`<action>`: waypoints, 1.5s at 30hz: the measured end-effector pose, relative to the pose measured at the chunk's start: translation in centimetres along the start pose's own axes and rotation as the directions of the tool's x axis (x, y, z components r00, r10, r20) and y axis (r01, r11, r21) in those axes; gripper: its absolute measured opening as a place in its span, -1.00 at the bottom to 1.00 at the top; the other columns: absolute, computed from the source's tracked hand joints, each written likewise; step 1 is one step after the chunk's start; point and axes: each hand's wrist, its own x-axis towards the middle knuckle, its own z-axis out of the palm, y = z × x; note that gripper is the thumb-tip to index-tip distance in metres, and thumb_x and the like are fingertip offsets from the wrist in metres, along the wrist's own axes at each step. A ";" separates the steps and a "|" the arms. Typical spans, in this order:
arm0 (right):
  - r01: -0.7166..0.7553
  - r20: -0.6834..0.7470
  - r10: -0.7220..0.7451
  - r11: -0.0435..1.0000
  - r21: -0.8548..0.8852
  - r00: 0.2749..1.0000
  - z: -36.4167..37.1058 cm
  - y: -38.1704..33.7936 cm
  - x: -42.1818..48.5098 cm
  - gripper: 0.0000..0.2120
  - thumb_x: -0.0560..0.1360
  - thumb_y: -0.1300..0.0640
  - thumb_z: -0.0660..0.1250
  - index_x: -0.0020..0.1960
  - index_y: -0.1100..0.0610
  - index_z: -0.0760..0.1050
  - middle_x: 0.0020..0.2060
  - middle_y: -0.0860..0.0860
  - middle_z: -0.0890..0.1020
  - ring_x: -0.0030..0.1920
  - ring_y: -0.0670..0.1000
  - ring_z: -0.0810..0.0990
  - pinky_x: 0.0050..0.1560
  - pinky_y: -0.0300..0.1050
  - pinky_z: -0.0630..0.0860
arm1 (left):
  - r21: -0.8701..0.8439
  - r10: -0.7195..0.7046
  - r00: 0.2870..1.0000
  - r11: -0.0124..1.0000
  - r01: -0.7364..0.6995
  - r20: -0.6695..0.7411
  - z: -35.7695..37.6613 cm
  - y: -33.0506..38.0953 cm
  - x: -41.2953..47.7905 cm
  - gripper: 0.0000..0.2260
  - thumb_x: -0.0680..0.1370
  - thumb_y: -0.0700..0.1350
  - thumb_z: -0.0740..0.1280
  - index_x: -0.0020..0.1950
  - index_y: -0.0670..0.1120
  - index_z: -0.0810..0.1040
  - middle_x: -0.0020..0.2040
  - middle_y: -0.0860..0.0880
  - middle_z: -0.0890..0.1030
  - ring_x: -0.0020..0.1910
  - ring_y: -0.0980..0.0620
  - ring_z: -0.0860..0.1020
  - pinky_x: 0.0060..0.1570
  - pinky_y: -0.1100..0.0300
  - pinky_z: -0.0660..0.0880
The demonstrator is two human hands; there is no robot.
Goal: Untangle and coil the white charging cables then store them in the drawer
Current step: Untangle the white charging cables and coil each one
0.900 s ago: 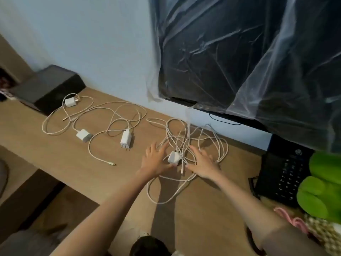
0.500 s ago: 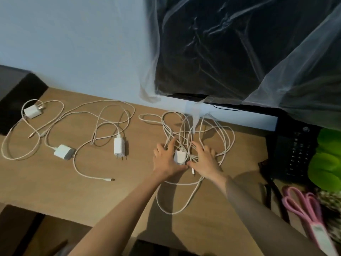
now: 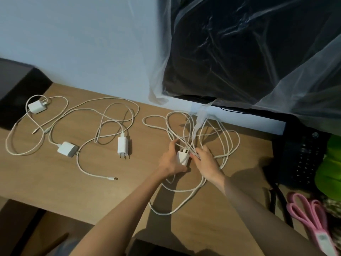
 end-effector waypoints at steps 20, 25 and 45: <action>0.578 -0.128 -0.564 0.798 0.171 0.816 -2.2 -16.1 -4.1 -0.72 0.63 0.09 0.15 0.08 0.28 0.51 -0.16 0.13 0.52 -0.20 0.06 0.48 -0.19 0.01 0.40 | 0.050 0.248 0.873 0.967 -0.251 -0.420 -15.3 -0.3 -11.9 -0.40 0.28 -0.27 0.46 0.24 -0.03 0.31 0.09 -0.02 0.51 0.04 0.02 0.51 -0.02 0.16 0.46; 0.688 -0.139 -0.675 0.696 0.207 0.725 -0.7 -25.0 -4.1 -0.78 0.63 0.10 0.15 0.02 0.17 0.53 -0.16 0.05 0.52 -0.14 -0.01 0.48 -0.14 -0.13 0.39 | 0.121 0.301 0.796 0.952 -0.281 -0.525 -23.2 -2.5 -15.4 -0.43 0.28 -0.30 0.47 0.22 -0.05 0.36 0.10 0.03 0.49 0.07 0.08 0.48 0.01 0.25 0.43; 0.558 0.010 -0.561 0.822 -0.115 0.828 12.7 -46.7 7.6 -0.79 0.65 0.15 0.09 0.12 0.26 0.42 0.06 0.19 0.48 0.08 0.11 0.41 0.02 -0.09 0.27 | 0.272 0.284 0.902 0.942 -0.199 -0.326 -45.8 -19.2 -6.4 -0.44 0.35 -0.26 0.41 0.32 -0.15 0.34 0.29 -0.11 0.44 0.28 -0.06 0.41 0.04 0.35 0.27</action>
